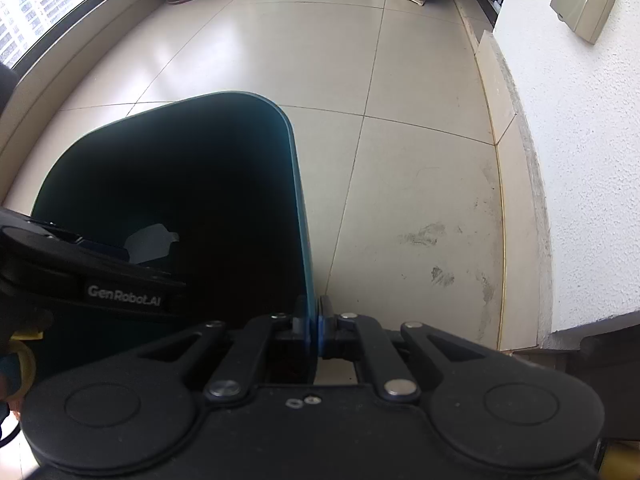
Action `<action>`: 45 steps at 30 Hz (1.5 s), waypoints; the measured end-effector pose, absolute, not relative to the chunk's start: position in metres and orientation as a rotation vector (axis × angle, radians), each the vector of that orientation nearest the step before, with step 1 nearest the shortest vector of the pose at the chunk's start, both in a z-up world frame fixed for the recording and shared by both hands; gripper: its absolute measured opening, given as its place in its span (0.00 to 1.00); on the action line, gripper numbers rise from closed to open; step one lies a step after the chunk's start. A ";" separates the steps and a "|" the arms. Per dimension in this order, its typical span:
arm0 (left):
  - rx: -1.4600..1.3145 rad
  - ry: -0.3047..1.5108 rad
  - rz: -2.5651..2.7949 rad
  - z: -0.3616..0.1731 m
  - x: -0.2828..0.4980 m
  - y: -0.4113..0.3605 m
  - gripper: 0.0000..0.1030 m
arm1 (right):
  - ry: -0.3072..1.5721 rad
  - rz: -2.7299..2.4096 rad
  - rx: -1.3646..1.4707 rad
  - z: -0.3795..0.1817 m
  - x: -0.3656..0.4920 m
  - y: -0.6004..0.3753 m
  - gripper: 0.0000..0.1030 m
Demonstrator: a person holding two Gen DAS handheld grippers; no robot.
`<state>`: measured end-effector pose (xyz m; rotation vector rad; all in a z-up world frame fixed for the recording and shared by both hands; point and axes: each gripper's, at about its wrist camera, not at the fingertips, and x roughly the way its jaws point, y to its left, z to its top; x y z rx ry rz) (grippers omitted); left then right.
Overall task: Collect trash
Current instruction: 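Carry the mesh bag into the teal bin and open the left tool, then move the left tool down to the red plastic bag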
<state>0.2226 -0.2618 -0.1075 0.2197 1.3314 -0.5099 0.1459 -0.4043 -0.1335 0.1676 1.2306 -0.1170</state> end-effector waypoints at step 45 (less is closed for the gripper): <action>-0.270 1.532 0.362 -0.240 0.254 0.147 0.75 | 1.248 -0.121 0.065 -0.134 0.148 -0.383 0.05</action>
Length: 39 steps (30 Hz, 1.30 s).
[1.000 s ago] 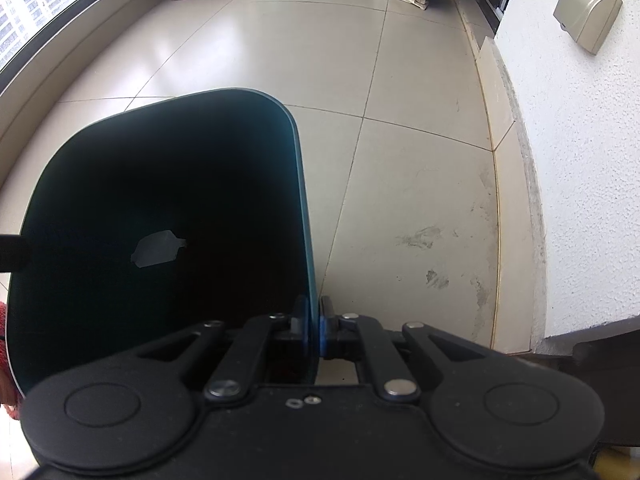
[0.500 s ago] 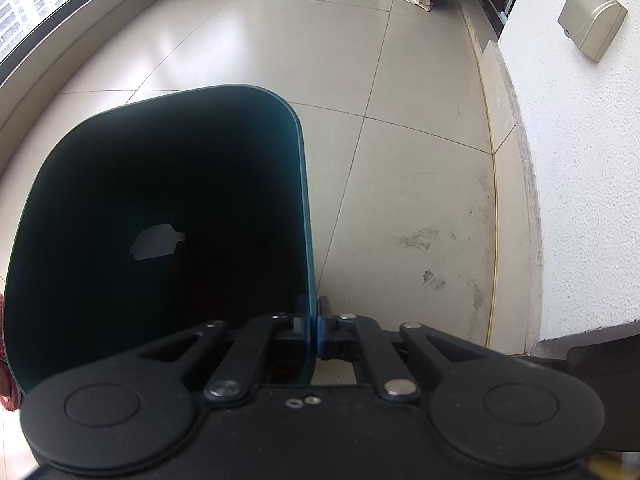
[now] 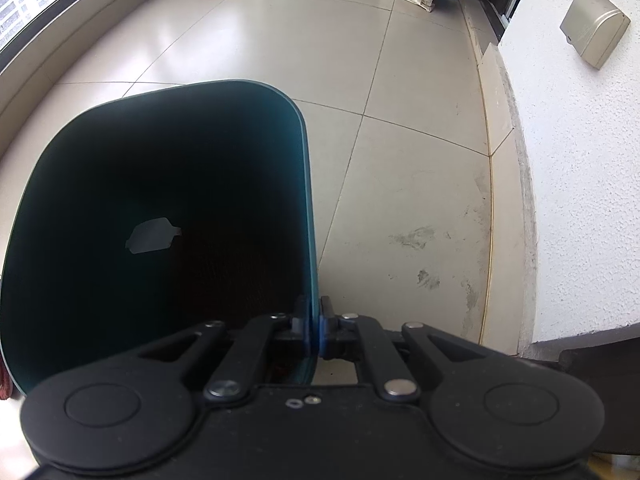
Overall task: Collect trash
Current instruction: 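Move the left tool down to the red plastic bag, then grasp the red plastic bag with the left tool, then lift the red bag into the teal bin and release it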
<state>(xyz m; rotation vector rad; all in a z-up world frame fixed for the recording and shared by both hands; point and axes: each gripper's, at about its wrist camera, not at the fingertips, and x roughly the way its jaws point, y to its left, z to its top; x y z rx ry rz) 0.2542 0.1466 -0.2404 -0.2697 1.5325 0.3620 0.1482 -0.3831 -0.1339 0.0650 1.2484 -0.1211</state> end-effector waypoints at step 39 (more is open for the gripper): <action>-0.160 1.309 0.178 -0.133 0.271 0.092 0.43 | 1.252 -0.119 0.046 -0.136 0.146 -0.381 0.06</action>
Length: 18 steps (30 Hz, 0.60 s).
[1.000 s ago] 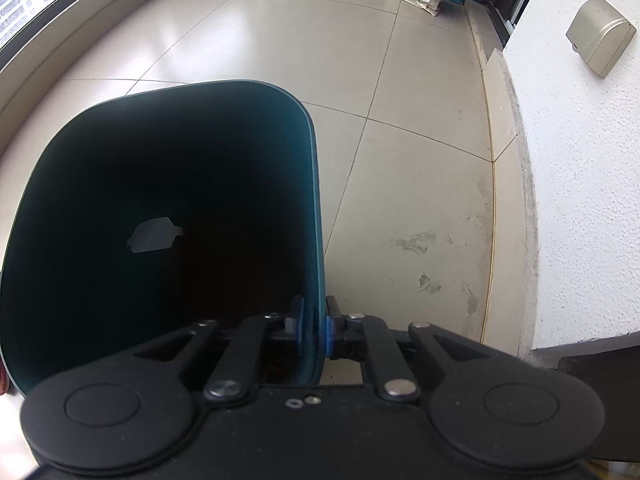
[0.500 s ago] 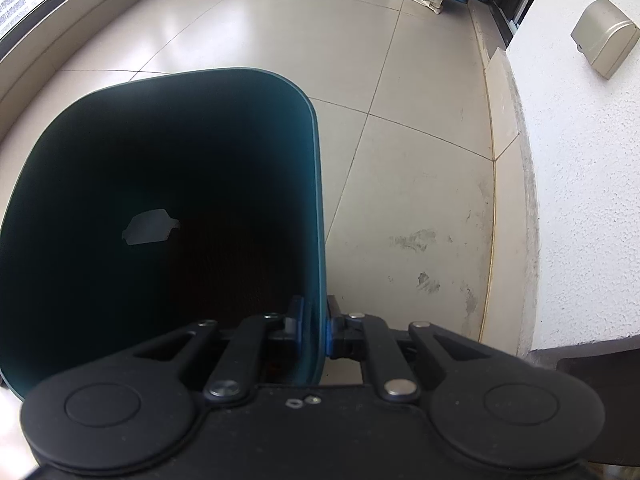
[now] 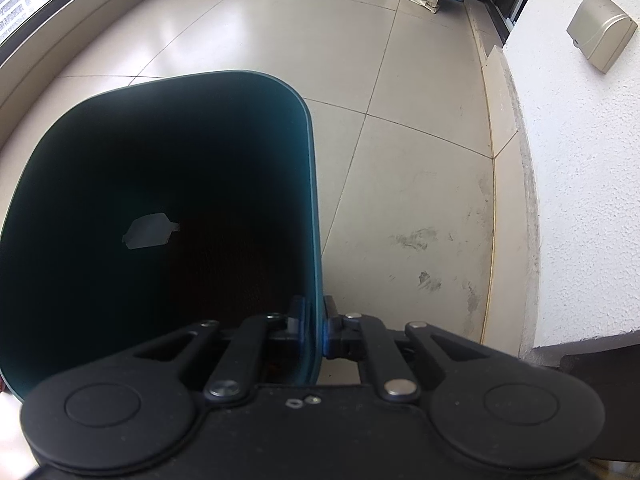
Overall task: Collect trash
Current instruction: 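Lift the red bag into the teal bin and release it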
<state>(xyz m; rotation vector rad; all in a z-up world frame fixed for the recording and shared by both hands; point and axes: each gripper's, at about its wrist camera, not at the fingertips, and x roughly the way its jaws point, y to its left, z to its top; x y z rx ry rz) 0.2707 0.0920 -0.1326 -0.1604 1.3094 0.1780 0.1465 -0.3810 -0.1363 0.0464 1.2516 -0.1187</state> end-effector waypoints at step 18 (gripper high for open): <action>0.068 1.102 -0.405 0.021 0.233 -0.150 0.44 | 1.242 -0.099 0.064 -0.133 0.144 -0.386 0.03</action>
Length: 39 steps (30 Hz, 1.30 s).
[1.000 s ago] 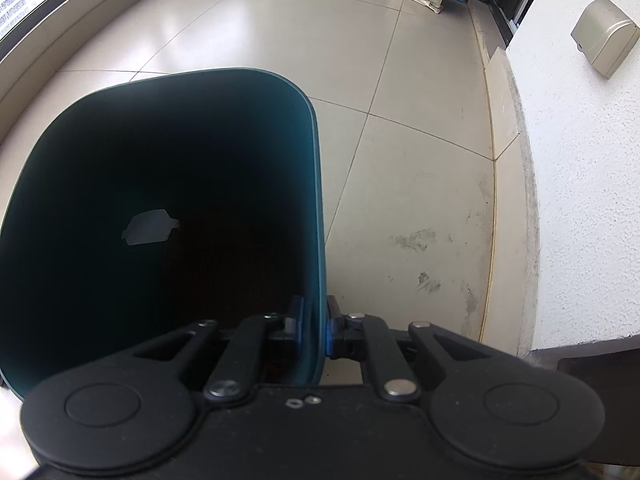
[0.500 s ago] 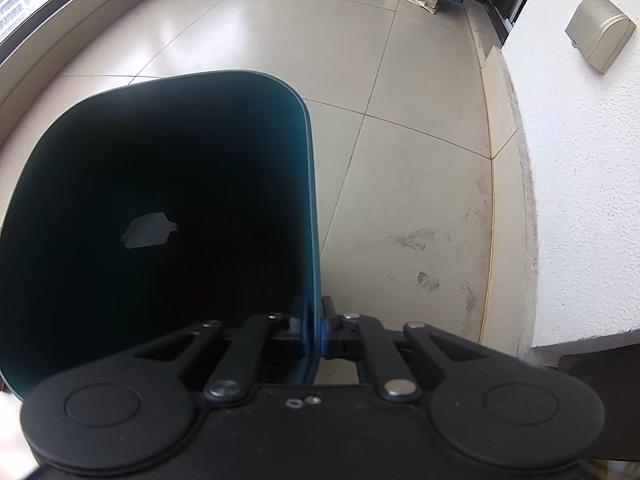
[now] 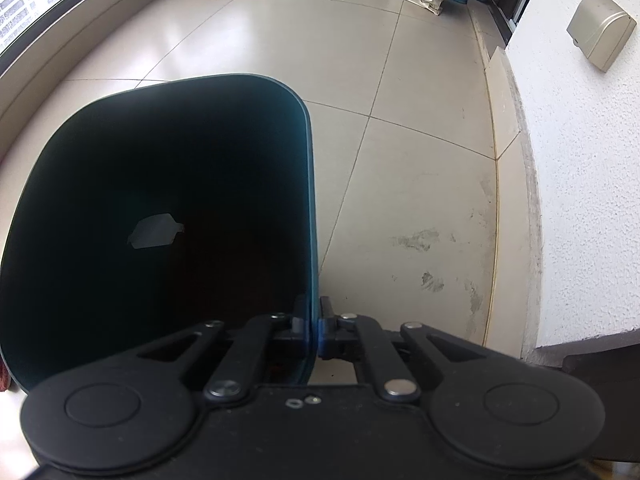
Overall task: Collect trash
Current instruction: 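Lift the red bag into the teal bin and release it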
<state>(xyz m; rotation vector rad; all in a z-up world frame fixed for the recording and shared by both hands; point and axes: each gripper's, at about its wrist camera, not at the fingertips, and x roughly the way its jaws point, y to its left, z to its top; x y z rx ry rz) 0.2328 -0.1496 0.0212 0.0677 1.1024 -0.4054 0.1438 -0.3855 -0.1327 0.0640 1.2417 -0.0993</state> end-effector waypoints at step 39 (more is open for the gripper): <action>0.190 1.221 -0.503 -0.075 0.245 -0.246 0.69 | 1.242 -0.080 0.074 -0.134 0.142 -0.392 0.03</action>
